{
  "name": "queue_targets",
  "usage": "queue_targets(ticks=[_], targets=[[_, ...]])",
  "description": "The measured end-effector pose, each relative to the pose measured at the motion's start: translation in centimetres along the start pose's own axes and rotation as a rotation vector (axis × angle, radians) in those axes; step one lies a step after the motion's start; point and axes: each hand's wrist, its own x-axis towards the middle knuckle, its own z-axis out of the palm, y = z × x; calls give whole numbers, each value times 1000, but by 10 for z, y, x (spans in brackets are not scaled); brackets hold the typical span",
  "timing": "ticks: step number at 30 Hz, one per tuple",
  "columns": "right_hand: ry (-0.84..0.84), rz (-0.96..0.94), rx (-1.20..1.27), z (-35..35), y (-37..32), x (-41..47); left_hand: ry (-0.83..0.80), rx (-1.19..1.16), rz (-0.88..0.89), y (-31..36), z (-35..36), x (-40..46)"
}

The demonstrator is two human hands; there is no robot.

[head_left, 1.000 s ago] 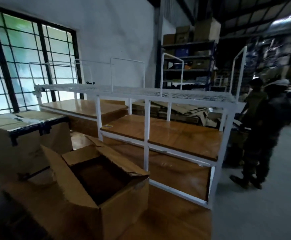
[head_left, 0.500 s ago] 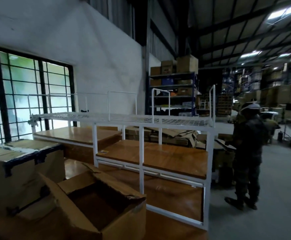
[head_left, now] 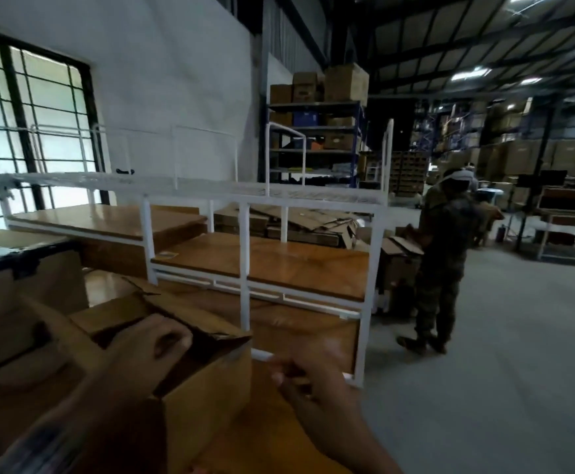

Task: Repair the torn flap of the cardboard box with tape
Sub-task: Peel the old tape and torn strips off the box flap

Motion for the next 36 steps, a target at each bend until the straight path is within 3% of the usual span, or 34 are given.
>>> queue_targets(ticks=[2, 7, 15, 21, 27, 36], targets=[[-94, 78, -22, 22, 21, 13, -64, 36, -11, -7, 34, 13], [-305, 175, -179, 90, 71, 76, -322, 113, -255, -99, 123, 55], [-416, 250, -528, 186, 160, 208, -721, -29, -556, -172, 209, 120], [-435, 288, -655, 177, 203, 266, -703, -188, -731, -166, 242, 155], [-311, 232, -457, 158, 249, 287, -632, -269, -935, -187, 275, 173], [-438, 113, -273, 144, 286, 303, -554, -347, -1077, -214, 280, 179]])
